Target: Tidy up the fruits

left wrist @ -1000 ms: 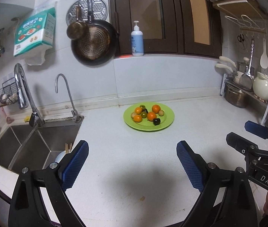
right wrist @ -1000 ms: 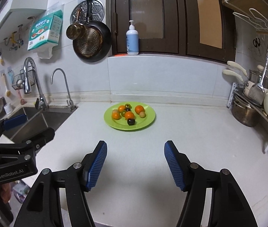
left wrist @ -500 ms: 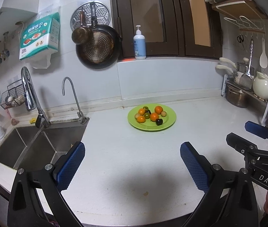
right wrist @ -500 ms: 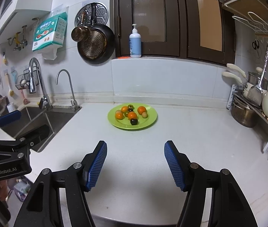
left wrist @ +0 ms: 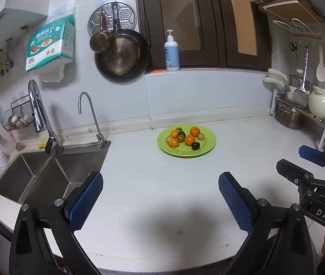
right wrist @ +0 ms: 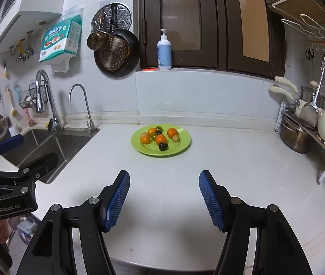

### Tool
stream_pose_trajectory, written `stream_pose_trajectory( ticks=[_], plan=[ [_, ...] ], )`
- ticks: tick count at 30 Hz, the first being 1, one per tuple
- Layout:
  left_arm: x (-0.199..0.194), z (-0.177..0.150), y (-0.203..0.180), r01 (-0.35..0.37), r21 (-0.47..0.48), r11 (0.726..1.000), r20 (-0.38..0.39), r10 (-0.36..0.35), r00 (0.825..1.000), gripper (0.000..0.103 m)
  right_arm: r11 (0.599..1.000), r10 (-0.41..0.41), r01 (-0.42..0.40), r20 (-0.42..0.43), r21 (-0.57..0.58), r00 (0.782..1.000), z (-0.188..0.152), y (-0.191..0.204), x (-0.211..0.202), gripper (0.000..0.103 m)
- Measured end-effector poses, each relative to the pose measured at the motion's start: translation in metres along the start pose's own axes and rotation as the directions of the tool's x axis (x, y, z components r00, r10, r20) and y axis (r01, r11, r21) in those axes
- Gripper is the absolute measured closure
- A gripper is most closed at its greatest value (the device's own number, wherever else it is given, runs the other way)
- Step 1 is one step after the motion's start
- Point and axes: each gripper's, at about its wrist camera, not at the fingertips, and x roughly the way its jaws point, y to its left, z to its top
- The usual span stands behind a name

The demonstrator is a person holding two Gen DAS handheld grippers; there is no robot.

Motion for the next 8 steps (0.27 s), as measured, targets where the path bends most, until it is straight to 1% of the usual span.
stream_pose_trajectory(
  ticks=[8],
  plan=[
    [0.0014, 0.0007, 0.0006, -0.005, 0.001, 1.000, 0.004, 0.005, 1.000, 0.000, 1.000, 0.002, -0.002, -0.001, 0.003, 1.000, -0.0012, 0.0015, -0.0012, 0.039]
  ],
)
